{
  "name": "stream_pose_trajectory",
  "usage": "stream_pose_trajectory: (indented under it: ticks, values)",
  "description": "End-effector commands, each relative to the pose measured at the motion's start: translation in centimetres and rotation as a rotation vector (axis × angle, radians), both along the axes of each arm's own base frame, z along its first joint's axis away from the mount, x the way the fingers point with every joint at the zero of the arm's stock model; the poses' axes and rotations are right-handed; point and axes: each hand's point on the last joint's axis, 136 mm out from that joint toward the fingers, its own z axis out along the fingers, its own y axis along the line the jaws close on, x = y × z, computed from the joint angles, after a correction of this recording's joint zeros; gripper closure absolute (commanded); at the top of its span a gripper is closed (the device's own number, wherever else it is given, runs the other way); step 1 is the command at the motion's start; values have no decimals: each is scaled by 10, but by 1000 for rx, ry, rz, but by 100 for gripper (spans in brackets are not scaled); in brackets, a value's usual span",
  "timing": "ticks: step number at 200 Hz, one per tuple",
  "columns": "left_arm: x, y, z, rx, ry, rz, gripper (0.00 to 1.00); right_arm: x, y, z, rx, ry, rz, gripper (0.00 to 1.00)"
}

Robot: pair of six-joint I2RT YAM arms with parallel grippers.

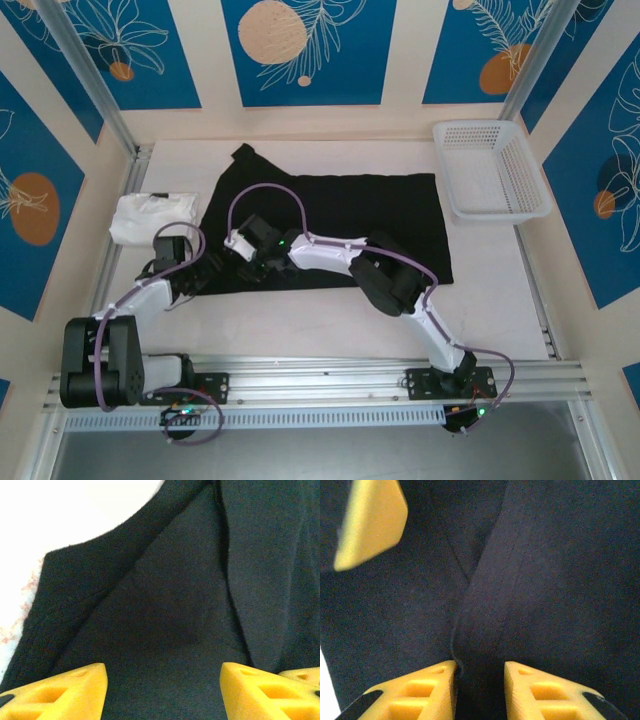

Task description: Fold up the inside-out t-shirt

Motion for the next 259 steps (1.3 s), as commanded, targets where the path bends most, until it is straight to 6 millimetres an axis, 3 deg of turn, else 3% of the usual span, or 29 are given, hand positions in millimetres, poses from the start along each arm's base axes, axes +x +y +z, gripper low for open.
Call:
stream_pose_trajectory:
  ticks: [1,37,49,65,86,102,122,142,164,186,212,259]
  values:
    - [-5,3,-8,-9,18,17,39,16,-3,10,20,5,-62,81]
    - [-10,8,-15,21,35,27,39,42,-14,34,97,41,-212,100]
    - [-11,9,-16,25,37,30,39,64,-30,44,122,68,-342,100]
    - [-10,9,-15,23,32,28,39,98,-67,49,152,153,-566,100]
    - [-6,9,-9,25,9,27,38,133,-106,40,220,308,-753,84]
    - [-3,10,-4,30,-7,27,36,145,-112,43,269,355,-747,66]
    - [4,10,6,26,-36,29,35,146,-117,56,263,319,-695,60]
    - [12,8,19,12,-80,34,34,140,-134,70,242,275,-674,58]
    - [28,2,40,-4,-157,17,35,118,-152,73,217,268,-646,58]
    - [51,-19,59,-14,-215,-57,35,93,-167,67,197,275,-647,58]
    - [78,-48,57,-20,-214,-134,35,71,-177,59,184,294,-654,58]
    - [122,-63,37,-25,-171,-166,37,56,-185,56,171,297,-656,58]
